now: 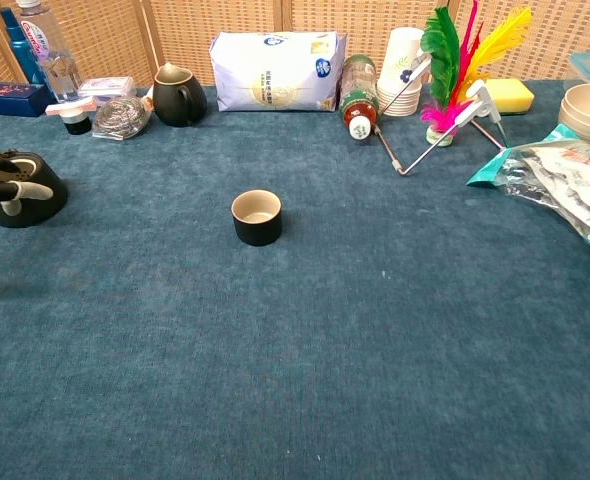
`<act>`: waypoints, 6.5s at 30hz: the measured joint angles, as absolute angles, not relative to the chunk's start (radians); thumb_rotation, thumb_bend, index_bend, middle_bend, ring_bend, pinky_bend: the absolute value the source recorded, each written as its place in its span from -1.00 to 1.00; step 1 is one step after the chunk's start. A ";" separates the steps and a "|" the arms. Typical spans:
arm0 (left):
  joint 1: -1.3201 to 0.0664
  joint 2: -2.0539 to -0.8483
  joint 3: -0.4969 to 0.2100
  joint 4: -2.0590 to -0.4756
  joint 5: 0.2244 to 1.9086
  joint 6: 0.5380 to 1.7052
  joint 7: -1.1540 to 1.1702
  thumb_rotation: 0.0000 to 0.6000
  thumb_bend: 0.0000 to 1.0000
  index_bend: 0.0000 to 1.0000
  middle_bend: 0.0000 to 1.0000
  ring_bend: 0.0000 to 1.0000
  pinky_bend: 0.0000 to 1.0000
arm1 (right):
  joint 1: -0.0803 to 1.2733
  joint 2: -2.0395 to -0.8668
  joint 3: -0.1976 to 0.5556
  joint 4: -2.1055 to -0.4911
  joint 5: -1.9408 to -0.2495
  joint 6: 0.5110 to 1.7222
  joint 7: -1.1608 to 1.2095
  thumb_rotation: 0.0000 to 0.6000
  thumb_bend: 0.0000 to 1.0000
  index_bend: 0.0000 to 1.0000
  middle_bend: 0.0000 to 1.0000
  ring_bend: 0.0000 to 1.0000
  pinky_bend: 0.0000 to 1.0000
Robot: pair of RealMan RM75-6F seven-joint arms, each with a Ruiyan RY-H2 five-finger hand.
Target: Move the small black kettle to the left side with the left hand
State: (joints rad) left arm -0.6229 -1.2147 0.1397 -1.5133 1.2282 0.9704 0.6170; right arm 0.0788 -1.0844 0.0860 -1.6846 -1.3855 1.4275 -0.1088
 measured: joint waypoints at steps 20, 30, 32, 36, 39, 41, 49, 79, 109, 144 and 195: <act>-0.566 -1.240 0.103 -1.251 1.242 0.965 0.424 1.00 -0.90 -1.00 -0.58 -1.00 -0.94 | 0.081 -1.087 0.079 -1.692 -1.387 1.419 -0.123 1.00 -1.00 -1.00 -1.00 -1.00 -1.00; -0.541 -1.287 0.071 -1.087 1.280 0.928 0.244 1.00 -0.90 -1.00 -0.64 -1.00 -0.94 | 0.083 -1.086 0.078 -1.692 -1.384 1.412 -0.122 1.00 -1.00 -1.00 -1.00 -1.00 -1.00; -0.538 -1.281 0.069 -1.101 1.295 0.935 0.218 1.00 -0.90 -1.00 -0.65 -1.00 -0.94 | 0.083 -1.085 0.077 -1.693 -1.385 1.411 -0.122 1.00 -1.00 -1.00 -1.00 -1.00 -1.00; -0.528 -1.239 0.064 -1.179 1.338 0.967 0.133 1.00 -0.90 -1.00 -0.67 -1.00 -0.94 | 0.083 -1.084 0.078 -1.692 -1.382 1.409 -0.121 1.00 -1.00 -1.00 -1.00 -1.00 -1.00; -0.522 -1.181 0.060 -1.258 1.366 0.992 0.064 1.00 -0.90 -1.00 -0.68 -1.00 -0.94 | 0.084 -1.083 0.078 -1.692 -1.379 1.405 -0.117 1.00 -1.00 -1.00 -1.00 -1.00 -1.00; -0.518 -1.138 0.054 -1.300 1.378 1.007 0.034 1.00 -0.90 -1.00 -0.68 -1.00 -0.94 | 0.085 -1.082 0.077 -1.692 -1.380 1.404 -0.115 1.00 -1.00 -1.00 -1.00 -1.00 -1.00; -0.525 -1.062 -0.018 -1.352 1.303 0.996 -0.019 1.00 -0.90 -1.00 -0.70 -1.00 -0.94 | 0.089 -1.085 0.072 -1.693 -1.384 1.394 -0.121 1.00 -1.00 -1.00 -1.00 -1.00 -1.00; -0.733 -1.323 -0.205 -0.885 0.676 0.550 0.087 1.00 -0.90 -1.00 -0.77 -1.00 -0.93 | 0.118 -1.143 0.077 -1.641 -1.338 1.342 -0.182 1.00 -1.00 -1.00 -1.00 -1.00 -1.00; -0.829 -1.485 -0.237 -0.598 0.622 0.346 0.063 1.00 -0.42 -0.75 -0.48 -0.48 -0.22 | 0.148 -1.171 0.072 -1.624 -1.302 1.287 -0.201 1.00 -1.00 -1.00 -1.00 -1.00 -1.00; -0.847 -1.501 -0.176 -0.675 0.715 0.521 0.199 1.00 0.28 0.08 0.44 0.30 0.71 | 0.159 -1.158 0.063 -1.633 -1.289 1.257 -0.173 1.00 -1.00 -1.00 -1.00 -1.00 -1.00; -0.785 -1.362 -0.103 -1.421 1.380 1.063 0.495 1.00 0.45 0.28 0.66 0.41 0.84 | 0.150 -1.099 0.064 -1.679 -1.298 1.270 -0.105 1.00 -1.00 -1.00 -1.00 -1.00 -1.00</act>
